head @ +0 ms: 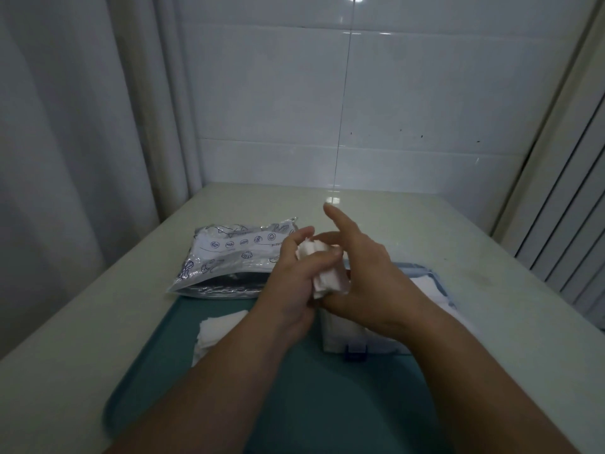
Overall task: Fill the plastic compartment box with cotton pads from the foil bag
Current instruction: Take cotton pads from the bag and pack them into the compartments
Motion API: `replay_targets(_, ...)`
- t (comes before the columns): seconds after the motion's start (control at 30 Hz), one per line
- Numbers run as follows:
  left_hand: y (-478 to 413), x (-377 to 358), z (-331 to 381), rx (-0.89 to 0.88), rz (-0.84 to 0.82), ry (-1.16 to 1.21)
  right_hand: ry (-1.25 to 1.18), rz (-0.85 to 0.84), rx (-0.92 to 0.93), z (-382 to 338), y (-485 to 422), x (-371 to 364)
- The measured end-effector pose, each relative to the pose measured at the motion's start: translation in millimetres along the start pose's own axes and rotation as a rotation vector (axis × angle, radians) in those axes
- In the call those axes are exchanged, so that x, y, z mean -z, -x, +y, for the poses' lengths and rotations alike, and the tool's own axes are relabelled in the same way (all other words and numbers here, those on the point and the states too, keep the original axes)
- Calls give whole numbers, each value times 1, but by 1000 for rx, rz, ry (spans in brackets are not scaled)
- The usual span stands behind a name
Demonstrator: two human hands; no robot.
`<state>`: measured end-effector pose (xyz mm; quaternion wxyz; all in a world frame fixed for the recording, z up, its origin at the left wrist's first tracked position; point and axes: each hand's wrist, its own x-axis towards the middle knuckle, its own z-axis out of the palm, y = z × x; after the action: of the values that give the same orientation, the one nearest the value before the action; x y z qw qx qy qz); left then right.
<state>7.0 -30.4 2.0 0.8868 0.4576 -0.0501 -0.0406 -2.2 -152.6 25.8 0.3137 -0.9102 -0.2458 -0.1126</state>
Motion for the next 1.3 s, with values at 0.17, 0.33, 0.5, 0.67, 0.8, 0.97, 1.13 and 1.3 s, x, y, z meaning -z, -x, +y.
replay_targets(0.17,0,-6,5,88,16,136,-27,21,-53,7,3,6)
replay_targets(0.33,-2,-6,4,159,52,121,23,7,-79,10,2,7)
replay_targets(0.5,-1,-3,2,103,53,96,18,-23,-95,8,1,4)
replay_targets(0.67,0,-5,5,183,29,130,18,-46,-113,9,0,5)
replay_targets(0.8,2,-5,6,253,-56,91,-25,-57,-140,11,1,6)
replay_targets(0.97,3,1,3,234,-134,92,-28,-58,-139,10,2,7)
replay_targets(1.13,1,2,1,183,-124,111,-9,-93,-115,9,1,6)
replay_targets(1.3,3,-2,7,255,-155,191,-58,-66,-145,11,1,4)
